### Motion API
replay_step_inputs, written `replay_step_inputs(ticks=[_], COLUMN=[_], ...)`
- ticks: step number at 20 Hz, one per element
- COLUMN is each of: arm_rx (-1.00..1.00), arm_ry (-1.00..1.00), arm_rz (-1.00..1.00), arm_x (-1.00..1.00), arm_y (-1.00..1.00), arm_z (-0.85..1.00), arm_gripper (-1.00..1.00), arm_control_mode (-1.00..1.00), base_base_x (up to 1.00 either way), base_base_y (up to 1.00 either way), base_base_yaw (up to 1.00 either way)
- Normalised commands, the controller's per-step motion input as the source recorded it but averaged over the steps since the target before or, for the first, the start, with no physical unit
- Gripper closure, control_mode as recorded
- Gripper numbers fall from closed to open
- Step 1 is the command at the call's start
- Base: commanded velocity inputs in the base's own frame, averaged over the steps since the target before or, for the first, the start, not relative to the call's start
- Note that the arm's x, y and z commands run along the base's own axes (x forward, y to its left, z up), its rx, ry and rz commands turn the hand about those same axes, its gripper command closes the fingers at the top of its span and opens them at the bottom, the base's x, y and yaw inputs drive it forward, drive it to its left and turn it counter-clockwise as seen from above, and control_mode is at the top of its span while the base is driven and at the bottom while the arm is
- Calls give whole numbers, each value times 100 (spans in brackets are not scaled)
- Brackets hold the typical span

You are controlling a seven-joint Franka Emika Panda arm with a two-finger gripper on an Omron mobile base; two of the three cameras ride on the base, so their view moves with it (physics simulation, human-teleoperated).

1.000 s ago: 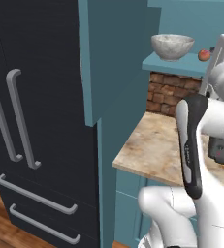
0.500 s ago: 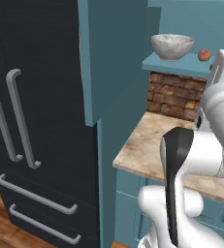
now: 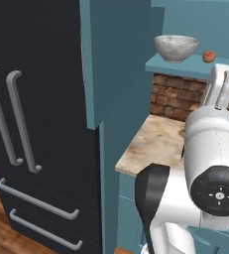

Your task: Pick the mug and place it in the sink. Pick the bowl and place it in the open cabinet and then close the cabinet.

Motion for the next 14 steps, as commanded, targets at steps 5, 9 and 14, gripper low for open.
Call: replay_step_inputs(ticks=[5,9,14], arm_rx=[0,0,0], arm_ry=[0,0,-6], arm_rz=[0,0,0], arm_x=[-25,-1,0], arm_y=[86,83,77], arm_z=[-2,-11,-24], arm_gripper=[-100,-100,-100], arm_control_mode=[-100,-100,-100], base_base_x=[0,0,0], base_base_y=[0,0,0], base_base_yaw=[0,0,0])
